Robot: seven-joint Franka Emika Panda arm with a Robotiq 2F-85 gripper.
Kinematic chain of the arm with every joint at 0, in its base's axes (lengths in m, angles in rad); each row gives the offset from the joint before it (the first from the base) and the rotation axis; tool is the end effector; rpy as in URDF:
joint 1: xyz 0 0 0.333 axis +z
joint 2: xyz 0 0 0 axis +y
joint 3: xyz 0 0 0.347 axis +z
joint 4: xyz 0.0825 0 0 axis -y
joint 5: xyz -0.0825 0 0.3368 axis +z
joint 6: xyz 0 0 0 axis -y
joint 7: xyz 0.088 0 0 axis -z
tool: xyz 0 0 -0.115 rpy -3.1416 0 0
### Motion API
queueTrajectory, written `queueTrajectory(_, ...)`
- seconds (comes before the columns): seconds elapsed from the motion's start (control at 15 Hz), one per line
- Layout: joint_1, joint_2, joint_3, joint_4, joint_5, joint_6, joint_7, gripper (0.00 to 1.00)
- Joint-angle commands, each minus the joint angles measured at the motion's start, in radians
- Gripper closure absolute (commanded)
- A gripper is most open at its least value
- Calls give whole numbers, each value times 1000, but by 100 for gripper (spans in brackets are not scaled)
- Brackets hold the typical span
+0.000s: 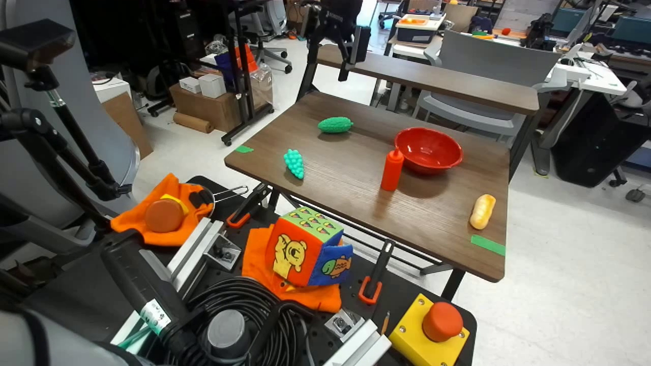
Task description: Pick up the green vegetable plush toy on the table and put it in the bowl
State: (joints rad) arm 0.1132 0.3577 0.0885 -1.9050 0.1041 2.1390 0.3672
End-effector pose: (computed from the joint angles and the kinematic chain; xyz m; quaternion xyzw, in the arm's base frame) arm 0.5720 0.1182 0.3539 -0.9898 0.1147 0.0751 0.0381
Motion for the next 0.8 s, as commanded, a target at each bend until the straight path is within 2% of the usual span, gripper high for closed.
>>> queueTrajectory(0.0,23,165,-22,146,15,-2,64,0)
queueTrajectory(0.47,81,428,-59,380,0,-42,165,0)
queueTrajectory(0.73,118,534,-91,495,-13,-58,216,0)
